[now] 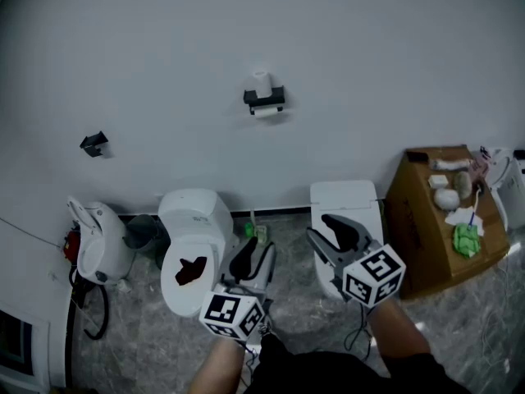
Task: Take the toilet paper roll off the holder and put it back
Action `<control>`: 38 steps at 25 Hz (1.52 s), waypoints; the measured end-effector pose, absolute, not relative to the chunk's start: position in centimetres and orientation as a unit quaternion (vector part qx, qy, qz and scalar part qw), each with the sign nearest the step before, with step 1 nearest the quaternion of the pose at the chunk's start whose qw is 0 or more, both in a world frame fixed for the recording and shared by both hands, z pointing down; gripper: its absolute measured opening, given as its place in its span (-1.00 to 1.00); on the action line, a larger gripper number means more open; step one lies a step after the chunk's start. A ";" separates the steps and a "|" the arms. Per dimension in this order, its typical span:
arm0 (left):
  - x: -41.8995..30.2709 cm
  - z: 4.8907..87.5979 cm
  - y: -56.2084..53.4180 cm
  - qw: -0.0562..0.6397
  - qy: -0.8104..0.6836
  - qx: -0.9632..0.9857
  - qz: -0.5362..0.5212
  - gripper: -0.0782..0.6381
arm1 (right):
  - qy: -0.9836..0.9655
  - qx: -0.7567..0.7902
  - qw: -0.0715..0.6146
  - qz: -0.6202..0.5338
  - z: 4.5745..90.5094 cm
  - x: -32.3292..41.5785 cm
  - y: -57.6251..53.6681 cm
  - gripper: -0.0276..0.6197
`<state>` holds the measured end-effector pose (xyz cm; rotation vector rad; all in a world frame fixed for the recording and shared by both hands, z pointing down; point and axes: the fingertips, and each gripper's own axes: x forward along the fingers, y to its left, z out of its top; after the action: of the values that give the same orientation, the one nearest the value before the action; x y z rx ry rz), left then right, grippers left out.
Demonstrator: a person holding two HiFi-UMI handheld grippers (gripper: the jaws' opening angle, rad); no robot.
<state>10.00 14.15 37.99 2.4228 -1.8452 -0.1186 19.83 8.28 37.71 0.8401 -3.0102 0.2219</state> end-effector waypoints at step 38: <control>-15.3 37.9 -6.5 0.064 -0.518 0.851 -0.054 -0.38 | -0.918 0.383 0.020 0.097 37.7 -4.2 -11.2 -0.28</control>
<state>-15.29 -6.47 37.87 2.5715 -1.5633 -0.1631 -4.17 -11.19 37.66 1.1883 -2.8499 0.3024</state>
